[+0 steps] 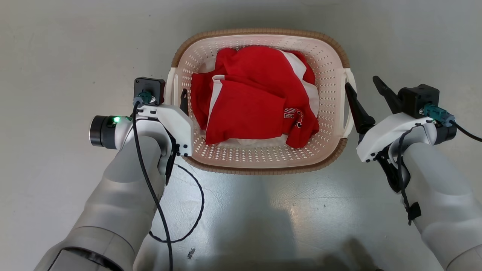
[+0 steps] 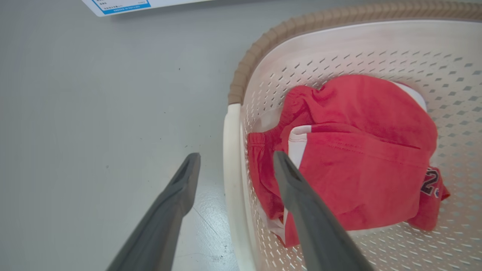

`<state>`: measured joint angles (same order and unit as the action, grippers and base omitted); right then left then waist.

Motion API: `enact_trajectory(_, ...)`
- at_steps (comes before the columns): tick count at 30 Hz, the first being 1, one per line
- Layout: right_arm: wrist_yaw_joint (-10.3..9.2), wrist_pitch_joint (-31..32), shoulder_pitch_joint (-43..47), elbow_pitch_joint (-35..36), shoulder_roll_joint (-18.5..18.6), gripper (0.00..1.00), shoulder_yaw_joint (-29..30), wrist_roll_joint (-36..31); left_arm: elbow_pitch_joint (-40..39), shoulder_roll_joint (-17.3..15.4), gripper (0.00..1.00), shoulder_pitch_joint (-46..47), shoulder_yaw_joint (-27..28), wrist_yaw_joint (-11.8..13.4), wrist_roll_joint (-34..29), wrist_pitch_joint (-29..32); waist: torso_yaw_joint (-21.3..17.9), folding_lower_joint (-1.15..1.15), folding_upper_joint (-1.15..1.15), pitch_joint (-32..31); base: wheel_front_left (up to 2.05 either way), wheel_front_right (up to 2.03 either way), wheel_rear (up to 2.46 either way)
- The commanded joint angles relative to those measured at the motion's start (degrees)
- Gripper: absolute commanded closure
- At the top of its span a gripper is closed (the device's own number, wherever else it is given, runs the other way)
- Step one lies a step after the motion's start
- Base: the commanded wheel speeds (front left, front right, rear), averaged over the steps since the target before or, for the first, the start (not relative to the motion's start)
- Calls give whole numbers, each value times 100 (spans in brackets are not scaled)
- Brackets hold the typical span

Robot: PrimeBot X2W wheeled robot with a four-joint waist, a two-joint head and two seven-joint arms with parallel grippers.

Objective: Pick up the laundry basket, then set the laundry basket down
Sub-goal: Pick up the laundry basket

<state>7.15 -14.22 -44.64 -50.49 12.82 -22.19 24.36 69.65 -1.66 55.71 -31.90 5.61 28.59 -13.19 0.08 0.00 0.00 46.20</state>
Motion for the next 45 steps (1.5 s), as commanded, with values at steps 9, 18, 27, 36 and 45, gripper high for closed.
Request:
enact_trajectory(9,34,-78,89,-194,-101,0,-255,220,-40,-121,0,77,-178,108,333,-32,40,0,0,100,0,0,0)
enact_trajectory(18,34,-78,-63,-486,-183,0,-494,473,9,-121,0,184,-459,177,531,-32,48,0,0,232,0,0,0)
enact_trajectory(27,34,-59,-355,-1005,-279,0,-905,769,80,-121,0,324,-714,158,651,150,51,0,0,338,0,0,0)
enact_trajectory(36,34,289,-714,-1351,-340,0,-1361,1276,169,-121,0,484,-941,165,745,538,25,0,0,396,0,0,0)
enact_trajectory(45,34,484,-881,-1525,-322,0,-1603,1679,224,-121,0,588,-1075,179,808,661,9,0,0,408,0,0,0)
